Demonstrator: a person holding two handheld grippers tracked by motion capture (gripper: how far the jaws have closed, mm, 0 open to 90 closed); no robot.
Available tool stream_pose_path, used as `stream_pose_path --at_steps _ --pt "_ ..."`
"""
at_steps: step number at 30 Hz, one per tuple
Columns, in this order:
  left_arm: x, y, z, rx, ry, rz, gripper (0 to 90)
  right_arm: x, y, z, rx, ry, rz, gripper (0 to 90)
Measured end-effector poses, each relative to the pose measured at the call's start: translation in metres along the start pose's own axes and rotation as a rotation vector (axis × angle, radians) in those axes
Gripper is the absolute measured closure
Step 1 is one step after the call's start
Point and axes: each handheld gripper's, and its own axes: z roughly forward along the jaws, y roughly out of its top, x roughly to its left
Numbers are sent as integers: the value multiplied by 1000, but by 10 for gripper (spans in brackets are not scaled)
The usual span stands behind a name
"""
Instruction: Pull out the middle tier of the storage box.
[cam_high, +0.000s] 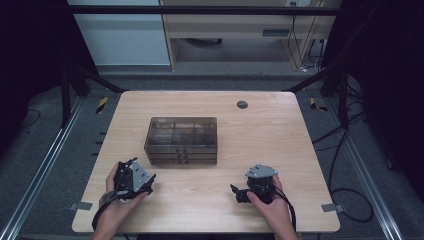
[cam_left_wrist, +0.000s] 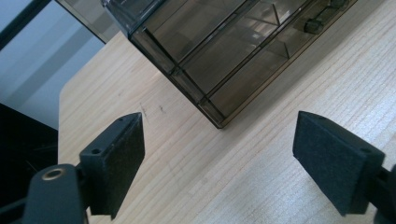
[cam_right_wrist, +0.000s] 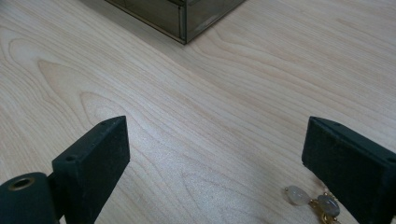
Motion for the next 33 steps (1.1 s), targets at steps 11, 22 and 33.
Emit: stream_pose_path --at_steps 11,22,33 --pt "-31 25 -6 -26 81 234 339 0 1 -2 6 -10 27 82" --pt "-68 50 8 -16 182 505 511 -2 1 -7 -7 -35 28 100" --pt "-91 64 28 -57 296 680 627 -4 0 -7 -5 -44 39 112"
